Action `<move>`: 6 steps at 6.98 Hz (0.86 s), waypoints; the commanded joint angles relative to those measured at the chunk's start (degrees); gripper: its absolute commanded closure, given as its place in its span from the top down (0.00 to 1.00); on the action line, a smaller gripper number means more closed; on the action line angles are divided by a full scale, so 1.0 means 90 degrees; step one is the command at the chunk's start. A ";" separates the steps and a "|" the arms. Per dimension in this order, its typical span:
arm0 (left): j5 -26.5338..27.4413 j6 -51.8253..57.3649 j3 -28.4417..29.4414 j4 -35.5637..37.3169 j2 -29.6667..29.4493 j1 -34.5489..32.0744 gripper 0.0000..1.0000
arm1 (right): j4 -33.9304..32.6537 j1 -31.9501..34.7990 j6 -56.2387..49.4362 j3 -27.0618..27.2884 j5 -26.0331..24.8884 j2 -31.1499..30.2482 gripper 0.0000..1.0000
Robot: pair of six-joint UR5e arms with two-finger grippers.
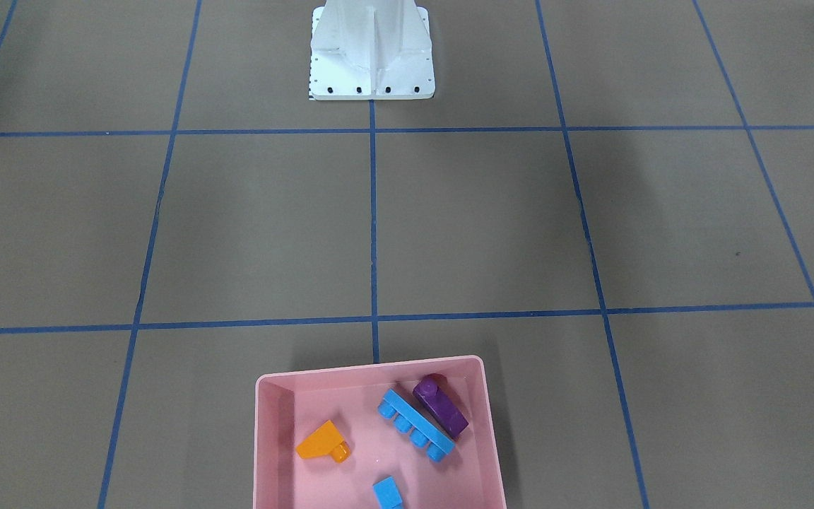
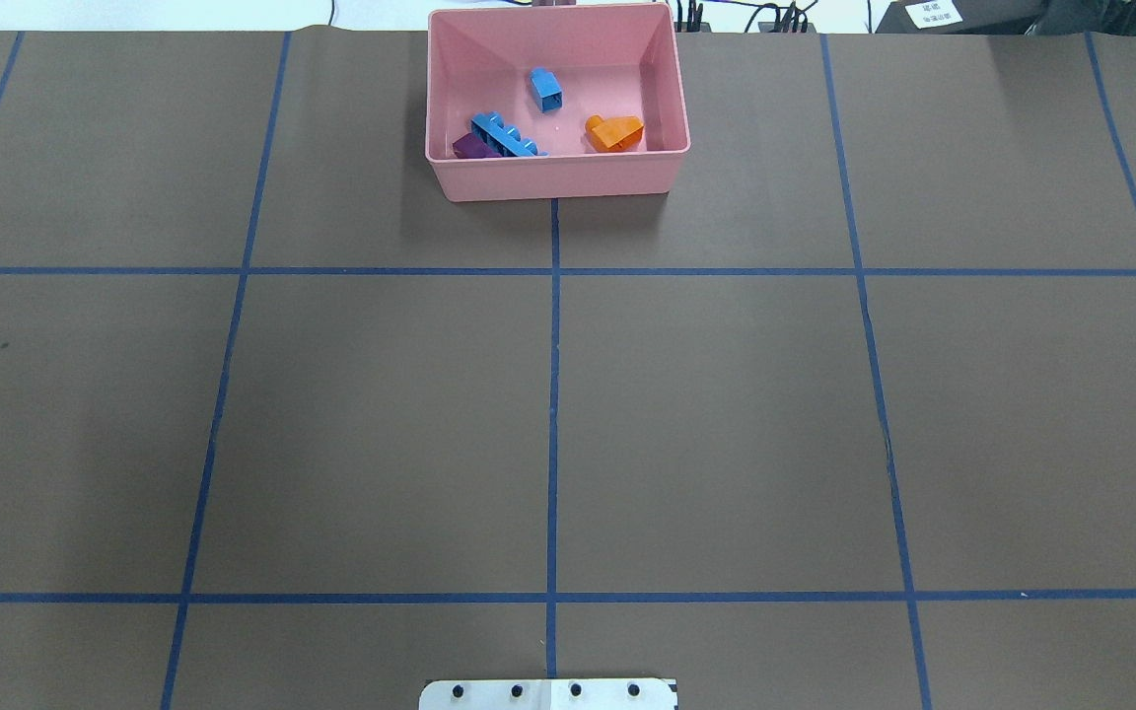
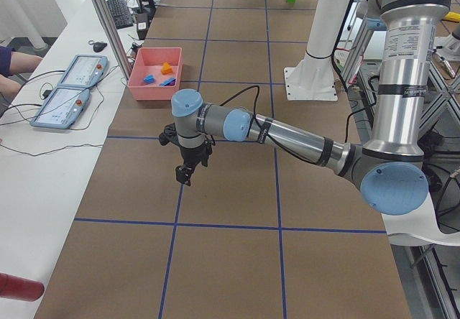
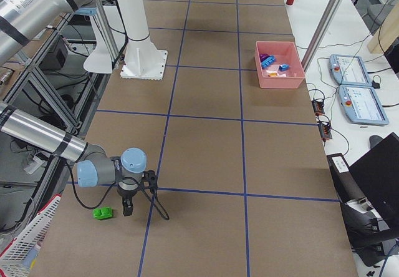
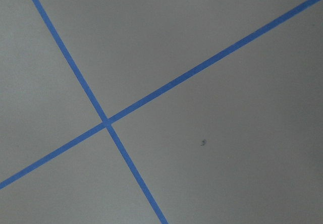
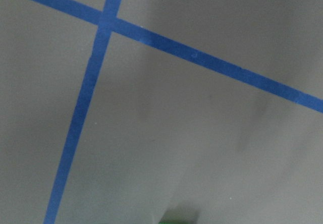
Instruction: Put all blocks into box
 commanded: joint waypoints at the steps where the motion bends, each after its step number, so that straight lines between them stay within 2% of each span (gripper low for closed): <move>1: 0.0000 -0.0010 -0.0057 0.0000 0.0010 0.0000 1.00 | 0.0006 -0.0658 0.0863 -0.0099 -0.0513 0.0331 0.99; 4: -0.0010 -0.0010 -0.0077 -0.0252 0.0185 0.0000 1.00 | 0.0016 -0.1313 0.0915 -0.0674 -0.0524 0.0272 0.98; 5: -0.0010 -0.0010 -0.0077 -0.0370 0.0244 0.0000 1.00 | 0.0074 -0.1412 0.0925 -0.0695 -0.0427 0.0243 0.92; 6: -0.0010 0.0000 -0.0077 -0.0371 0.0254 0.0000 1.00 | 0.0742 -0.1442 0.1563 -0.0695 0.0154 0.0117 0.87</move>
